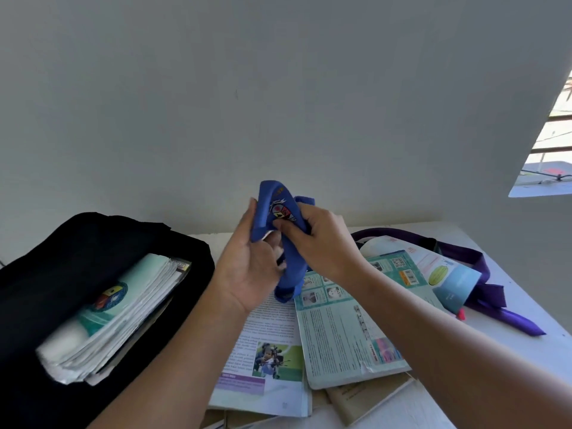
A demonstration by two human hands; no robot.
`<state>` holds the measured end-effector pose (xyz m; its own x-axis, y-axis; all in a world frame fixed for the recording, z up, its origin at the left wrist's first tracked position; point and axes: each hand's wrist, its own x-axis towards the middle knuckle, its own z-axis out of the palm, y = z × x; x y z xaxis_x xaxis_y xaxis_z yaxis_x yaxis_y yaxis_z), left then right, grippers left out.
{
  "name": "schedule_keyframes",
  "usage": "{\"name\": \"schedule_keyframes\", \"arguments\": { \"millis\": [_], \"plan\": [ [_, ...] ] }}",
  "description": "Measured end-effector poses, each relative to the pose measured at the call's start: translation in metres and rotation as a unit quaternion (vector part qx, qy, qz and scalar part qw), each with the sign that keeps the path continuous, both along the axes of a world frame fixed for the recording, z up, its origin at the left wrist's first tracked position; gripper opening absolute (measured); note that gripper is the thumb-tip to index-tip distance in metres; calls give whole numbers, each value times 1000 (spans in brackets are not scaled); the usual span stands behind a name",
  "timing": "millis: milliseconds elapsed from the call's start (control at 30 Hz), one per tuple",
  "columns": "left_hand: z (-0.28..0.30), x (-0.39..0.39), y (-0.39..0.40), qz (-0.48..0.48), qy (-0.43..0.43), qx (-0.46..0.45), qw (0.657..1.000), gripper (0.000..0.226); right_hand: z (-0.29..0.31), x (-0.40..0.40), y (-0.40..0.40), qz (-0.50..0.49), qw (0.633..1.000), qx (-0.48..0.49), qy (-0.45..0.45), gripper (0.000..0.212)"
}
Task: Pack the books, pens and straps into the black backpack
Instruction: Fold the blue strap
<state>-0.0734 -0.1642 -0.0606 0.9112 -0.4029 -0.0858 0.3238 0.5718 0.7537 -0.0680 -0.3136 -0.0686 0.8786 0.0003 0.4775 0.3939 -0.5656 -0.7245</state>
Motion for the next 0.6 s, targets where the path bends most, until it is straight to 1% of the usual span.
{"name": "schedule_keyframes", "arguments": {
  "millis": [67,167,233,267,300,333,400,433,467,533,567,600],
  "plan": [
    [2,6,1,29,14,-31,999,45,0,-1,3,6,1000,-24,12,30],
    [17,36,20,130,26,-74,988,25,-2,-3,-1,13,999,-41,21,24],
    [21,55,38,186,-15,-45,981,20,-3,-4,-5,21,999,-38,28,17],
    [19,60,45,209,-35,-23,977,23,-3,-5,-6,25,998,-43,30,14],
    [13,65,51,223,-36,-13,974,30,-3,-5,-6,25,998,-58,31,13],
    [7,67,56,245,-23,-12,969,36,-4,-4,-4,21,996,-77,29,13],
    [-4,65,61,281,21,-3,959,34,-6,-3,0,6,994,-108,22,14],
    [-8,57,60,282,52,8,958,37,-8,-2,3,-5,993,-118,17,14],
    [-12,48,56,264,102,10,959,50,-11,0,5,-18,992,-128,12,14],
    [-23,29,42,215,224,-4,951,83,-14,2,9,-53,984,-170,-3,16],
    [-24,15,34,182,246,-5,952,93,-16,3,12,-70,978,-198,-16,18],
    [-23,2,23,140,241,20,960,96,-18,3,14,-83,970,-228,-30,21]
  ]
}}
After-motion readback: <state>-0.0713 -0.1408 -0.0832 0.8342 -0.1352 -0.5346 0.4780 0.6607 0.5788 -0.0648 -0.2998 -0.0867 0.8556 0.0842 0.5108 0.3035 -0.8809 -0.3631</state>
